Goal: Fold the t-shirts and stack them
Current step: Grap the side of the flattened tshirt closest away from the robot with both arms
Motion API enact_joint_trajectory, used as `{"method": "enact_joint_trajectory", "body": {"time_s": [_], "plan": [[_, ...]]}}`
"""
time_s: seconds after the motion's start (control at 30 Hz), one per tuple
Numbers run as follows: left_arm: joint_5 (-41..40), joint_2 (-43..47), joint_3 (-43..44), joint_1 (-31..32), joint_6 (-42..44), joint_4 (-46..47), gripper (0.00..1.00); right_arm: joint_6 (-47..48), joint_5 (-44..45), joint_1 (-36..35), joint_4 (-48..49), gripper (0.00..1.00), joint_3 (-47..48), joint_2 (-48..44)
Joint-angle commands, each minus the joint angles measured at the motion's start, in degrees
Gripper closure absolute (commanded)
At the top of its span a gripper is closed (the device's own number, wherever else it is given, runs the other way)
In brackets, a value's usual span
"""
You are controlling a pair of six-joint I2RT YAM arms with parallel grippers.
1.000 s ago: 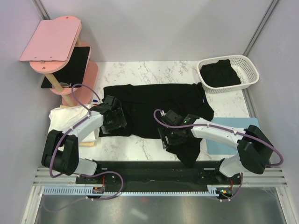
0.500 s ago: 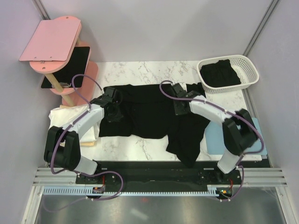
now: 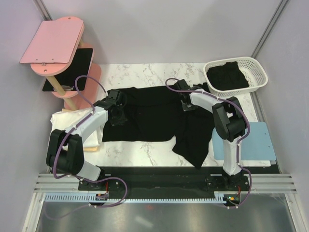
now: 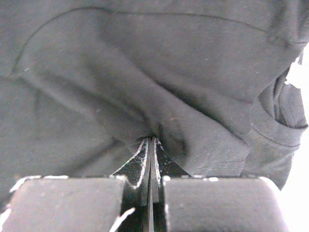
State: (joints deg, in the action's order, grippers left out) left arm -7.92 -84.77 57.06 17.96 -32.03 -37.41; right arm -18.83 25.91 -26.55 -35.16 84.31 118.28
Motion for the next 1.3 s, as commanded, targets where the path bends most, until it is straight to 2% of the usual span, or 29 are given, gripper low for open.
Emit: {"method": "enact_joint_trajectory", "body": {"time_s": [0.0,0.2,0.33,0.47,0.6,0.63,0.7,0.77,0.8,0.87,0.9,1.0,1.17,1.27], "plan": [[-1.74,0.57,0.69,-0.20,1.97,-0.03,0.98,0.90,2.04,3.42,0.44,1.00,-0.46,3.19],[-2.10,0.14,0.86,-0.20,1.89,-0.21,0.98,1.69,1.86,8.25,1.14,1.00,-5.03,1.43],[-2.10,-0.48,0.77,-0.29,1.71,-0.30,0.98,2.39,0.72,8.88,1.41,1.00,-6.70,-0.94],[-2.27,-0.83,0.77,-0.20,1.62,-0.30,0.98,3.45,-6.29,8.79,1.67,1.00,-7.84,-3.05],[-2.62,-1.88,0.42,-0.20,1.01,-0.56,0.98,4.50,-9.12,7.04,1.41,1.00,-8.46,-5.24],[-2.71,-2.32,0.25,-0.20,0.74,-0.82,0.95,5.20,-9.91,6.69,1.49,1.00,-8.64,-5.86],[-2.80,-3.20,-0.36,-0.38,-0.66,-1.09,0.50,5.21,-10.35,5.20,1.58,1.00,-8.81,-8.22],[-2.80,-3.38,-1.59,-0.99,-2.85,-1.00,0.16,5.03,-11.40,4.31,2.55,1.00,-8.99,-10.43],[-2.80,-2.95,-3.08,-1.25,-3.30,-0.83,0.10,4.86,-12.63,3.87,2.81,0.99,-9.16,-13.22],[-2.36,-0.84,-4.58,-1.69,-3.48,0.58,0.07,3.90,-14.21,3.87,3.87,0.91,-9.52,-15.87],[-2.19,0.12,-5.89,-2.04,-3.56,0.93,0.07,3.54,-15.18,3.87,4.04,0.83,-9.61,-18.32],[0.70,5.65,-9.40,-4.15,-4.97,2.77,0.05,2.57,-16.24,3.78,4.83,0.74,-10.22,-22.11],[3.53,12.43,-14.42,-7.93,-7.60,4.53,0.05,1.26,-19.14,4.04,5.97,0.69,-13.11,-26.25],[3.53,12.53,-16.27,-8.99,-7.26,4.36,0.06,-0.06,-22.99,4.22,7.64,0.65,-16.36,-27.48]]}}
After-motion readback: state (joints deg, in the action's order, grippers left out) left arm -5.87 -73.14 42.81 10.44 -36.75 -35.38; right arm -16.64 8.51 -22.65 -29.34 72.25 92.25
